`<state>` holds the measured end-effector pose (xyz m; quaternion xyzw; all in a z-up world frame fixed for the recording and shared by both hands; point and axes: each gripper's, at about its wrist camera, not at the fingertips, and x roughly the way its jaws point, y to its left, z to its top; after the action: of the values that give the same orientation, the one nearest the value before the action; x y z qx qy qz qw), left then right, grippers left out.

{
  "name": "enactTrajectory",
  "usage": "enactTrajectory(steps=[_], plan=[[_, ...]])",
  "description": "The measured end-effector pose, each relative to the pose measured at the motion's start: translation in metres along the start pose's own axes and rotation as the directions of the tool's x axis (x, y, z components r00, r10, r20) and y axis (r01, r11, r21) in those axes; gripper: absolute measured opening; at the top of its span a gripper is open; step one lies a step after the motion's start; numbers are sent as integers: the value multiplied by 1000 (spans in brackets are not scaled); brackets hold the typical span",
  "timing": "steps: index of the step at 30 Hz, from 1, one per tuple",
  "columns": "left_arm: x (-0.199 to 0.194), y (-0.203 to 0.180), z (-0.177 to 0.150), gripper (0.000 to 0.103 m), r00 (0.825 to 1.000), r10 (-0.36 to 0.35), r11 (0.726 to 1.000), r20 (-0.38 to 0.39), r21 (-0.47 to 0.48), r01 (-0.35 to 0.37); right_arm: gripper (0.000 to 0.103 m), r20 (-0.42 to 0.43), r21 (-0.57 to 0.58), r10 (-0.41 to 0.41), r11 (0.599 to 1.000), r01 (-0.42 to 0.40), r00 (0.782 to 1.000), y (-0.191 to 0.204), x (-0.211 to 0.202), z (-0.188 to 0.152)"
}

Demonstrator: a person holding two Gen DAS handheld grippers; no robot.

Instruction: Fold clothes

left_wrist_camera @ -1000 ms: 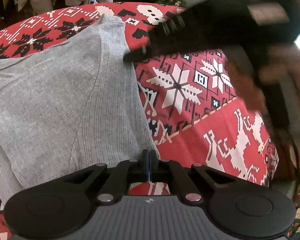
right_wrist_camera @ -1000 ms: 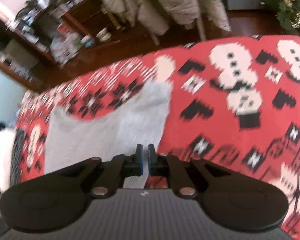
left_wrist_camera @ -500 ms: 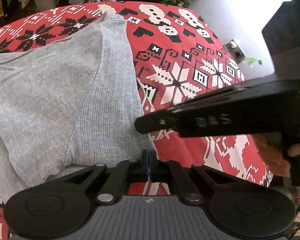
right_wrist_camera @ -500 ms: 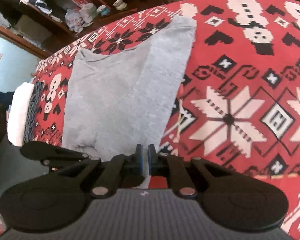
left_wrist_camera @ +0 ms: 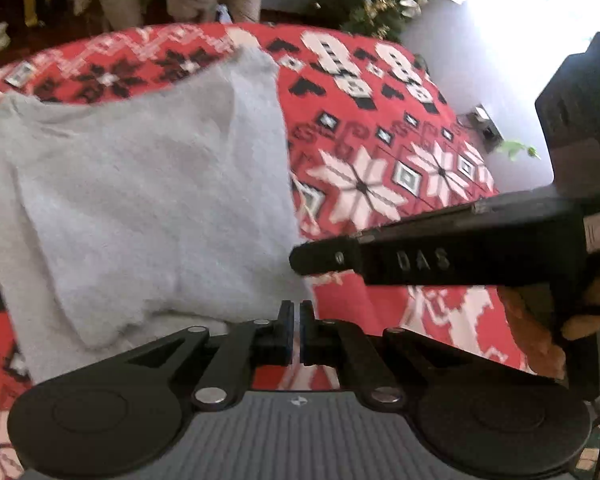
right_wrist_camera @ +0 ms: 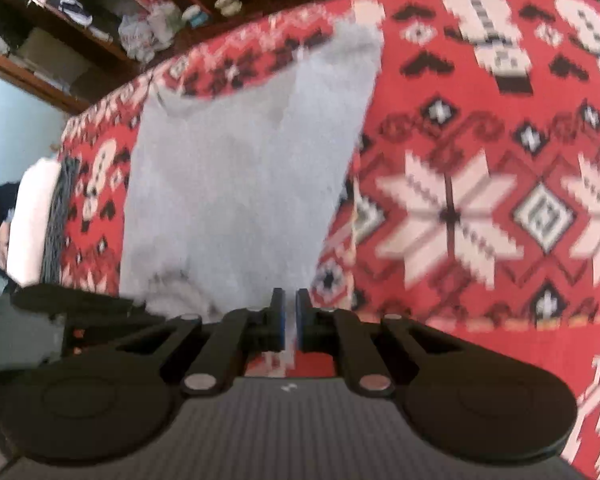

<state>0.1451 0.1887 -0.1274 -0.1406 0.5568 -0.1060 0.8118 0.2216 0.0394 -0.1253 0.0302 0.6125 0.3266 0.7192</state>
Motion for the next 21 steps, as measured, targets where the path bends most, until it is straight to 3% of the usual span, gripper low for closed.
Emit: enactTrajectory(steps=[5,13,17,21], plan=[[11,21,2,1,1000,17,998,-20,-55,-18,6,7,-34,-4,999,4,1000,11,14,13],[2,25,-6,1,999,2,997,-39,-73,-5,5,-48,-2,-7,1000,7,999,14,15,-26],[-15,34,2,1,1000,16,995,18,-97,-15,10,-6,-14,-7,1000,7,1000,28,7,-19],[-8,53,4,1,998,60,990,-5,-126,-61,10,13,-15,-15,1000,15,1000,38,12,-15]])
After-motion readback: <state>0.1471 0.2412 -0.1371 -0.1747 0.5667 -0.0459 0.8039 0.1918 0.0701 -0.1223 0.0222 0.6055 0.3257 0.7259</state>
